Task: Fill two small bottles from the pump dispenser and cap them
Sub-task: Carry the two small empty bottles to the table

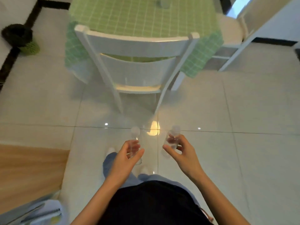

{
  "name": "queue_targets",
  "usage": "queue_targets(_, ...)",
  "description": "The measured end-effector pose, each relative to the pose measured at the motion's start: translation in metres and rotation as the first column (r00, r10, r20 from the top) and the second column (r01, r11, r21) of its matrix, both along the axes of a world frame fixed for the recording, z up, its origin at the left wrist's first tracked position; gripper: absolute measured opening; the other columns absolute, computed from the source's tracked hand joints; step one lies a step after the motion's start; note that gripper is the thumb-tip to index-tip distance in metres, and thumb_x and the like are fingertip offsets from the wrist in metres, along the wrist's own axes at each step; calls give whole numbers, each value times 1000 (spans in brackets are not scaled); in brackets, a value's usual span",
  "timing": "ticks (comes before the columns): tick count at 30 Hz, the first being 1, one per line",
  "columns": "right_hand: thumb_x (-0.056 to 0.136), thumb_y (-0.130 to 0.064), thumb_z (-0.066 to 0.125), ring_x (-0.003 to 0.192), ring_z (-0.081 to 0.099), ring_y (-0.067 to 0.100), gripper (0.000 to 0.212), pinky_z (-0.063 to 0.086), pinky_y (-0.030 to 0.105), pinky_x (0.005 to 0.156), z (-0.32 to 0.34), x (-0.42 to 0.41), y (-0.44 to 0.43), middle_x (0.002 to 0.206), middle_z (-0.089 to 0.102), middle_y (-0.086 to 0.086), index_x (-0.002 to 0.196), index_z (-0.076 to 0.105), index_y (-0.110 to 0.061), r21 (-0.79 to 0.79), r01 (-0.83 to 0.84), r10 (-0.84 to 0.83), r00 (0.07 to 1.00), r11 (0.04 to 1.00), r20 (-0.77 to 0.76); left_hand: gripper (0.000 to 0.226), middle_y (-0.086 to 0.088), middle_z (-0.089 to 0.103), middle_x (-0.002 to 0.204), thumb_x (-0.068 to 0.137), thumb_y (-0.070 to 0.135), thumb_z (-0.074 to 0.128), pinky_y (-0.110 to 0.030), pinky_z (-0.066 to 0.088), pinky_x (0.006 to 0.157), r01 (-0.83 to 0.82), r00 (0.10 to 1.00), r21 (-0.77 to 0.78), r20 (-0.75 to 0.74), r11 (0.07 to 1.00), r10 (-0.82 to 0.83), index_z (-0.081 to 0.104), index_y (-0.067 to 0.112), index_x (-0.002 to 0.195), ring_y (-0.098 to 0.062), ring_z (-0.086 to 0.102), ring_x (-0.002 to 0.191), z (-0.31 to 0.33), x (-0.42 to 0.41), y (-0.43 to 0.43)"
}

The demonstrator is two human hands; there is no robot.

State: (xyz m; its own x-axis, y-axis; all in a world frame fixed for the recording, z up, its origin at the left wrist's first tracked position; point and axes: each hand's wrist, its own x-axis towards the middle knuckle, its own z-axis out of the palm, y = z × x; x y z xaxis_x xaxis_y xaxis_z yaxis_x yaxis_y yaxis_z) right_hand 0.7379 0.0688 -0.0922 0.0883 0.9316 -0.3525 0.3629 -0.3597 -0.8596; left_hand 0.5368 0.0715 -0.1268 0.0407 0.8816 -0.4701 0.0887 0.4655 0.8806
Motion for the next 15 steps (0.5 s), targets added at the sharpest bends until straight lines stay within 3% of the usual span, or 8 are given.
queue_targets(2, 80, -39, 68, 96, 59, 0, 33, 45, 5, 74, 1, 27, -5, 101, 61, -23, 109, 54, -31, 3, 105, -105, 994, 994, -4, 27, 6, 65, 97, 81, 17, 69, -31, 53, 85, 105, 994, 6, -35, 994, -105, 59, 24, 105, -14, 63, 96, 8, 26, 15)
queue_targets(4, 80, -40, 67, 97, 59, 3, 34, 45, 9, 77, 1, 50, -8, 103, 60, -21, 110, 54, -30, -2, 205, -205, 979, 979, -7, 25, 11, 65, 96, 82, 17, 68, -21, 51, 84, 205, 977, 34, -68, 978, -202, 58, 32, 100, -4, 62, 95, 14, 56, 29)
queue_targets(7, 81, -36, 68, 99, 60, 7, 35, 45, 12, 79, -3, 80, -8, 105, 61, -17, 112, 54, -28, -12, 345, -345, 938, 939, -27, 23, 17, 65, 88, 81, 21, 69, -5, 48, 66, 262, 957, 57, -142, 963, -252, 57, 36, 93, 6, 62, 84, 21, 94, 53)
queue_targets(11, 81, -38, 68, 95, 60, 3, 31, 45, 7, 72, -5, 114, 8, 102, 59, -23, 108, 52, -34, -18, 482, -483, 875, 876, -32, 24, 16, 58, 98, 85, 15, 64, -9, 44, 69, 497, 864, 27, -105, 867, -492, 53, 25, 104, 4, 56, 88, 22, 137, 100)
queue_targets(15, 69, -54, 61, 93, 59, -2, 34, 45, 4, 68, -3, 153, 38, 100, 58, -28, 99, 50, -44, -18, 576, -576, 817, 818, -33, 25, 16, 62, 95, 85, 17, 65, -10, 43, 72, 554, 830, 55, -110, 830, -547, 54, 37, 96, 3, 57, 91, 18, 188, 145)
